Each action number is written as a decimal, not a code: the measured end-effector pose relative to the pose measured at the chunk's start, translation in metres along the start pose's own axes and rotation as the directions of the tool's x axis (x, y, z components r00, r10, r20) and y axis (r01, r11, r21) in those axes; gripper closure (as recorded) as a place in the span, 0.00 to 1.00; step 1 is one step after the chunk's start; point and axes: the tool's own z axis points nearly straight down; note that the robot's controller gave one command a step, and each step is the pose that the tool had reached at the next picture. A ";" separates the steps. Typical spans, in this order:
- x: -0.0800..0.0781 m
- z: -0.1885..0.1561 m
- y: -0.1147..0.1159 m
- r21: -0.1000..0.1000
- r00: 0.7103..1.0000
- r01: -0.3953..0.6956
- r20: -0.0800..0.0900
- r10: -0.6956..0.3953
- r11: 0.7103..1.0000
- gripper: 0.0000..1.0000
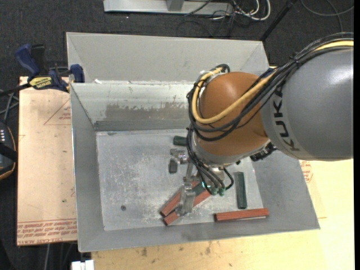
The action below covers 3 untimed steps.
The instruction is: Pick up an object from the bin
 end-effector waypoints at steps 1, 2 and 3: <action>-0.002 -0.004 -0.001 -0.001 1.000 -0.003 0.008 0.003 1.000 0.00; -0.002 -0.002 -0.001 -0.002 1.000 0.004 0.010 -0.004 1.000 0.00; -0.005 -0.022 -0.023 0.001 0.987 0.159 0.007 -0.159 0.987 0.00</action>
Offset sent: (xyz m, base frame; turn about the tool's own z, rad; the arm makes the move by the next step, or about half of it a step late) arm 0.0249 -0.0363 -0.1352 -0.3426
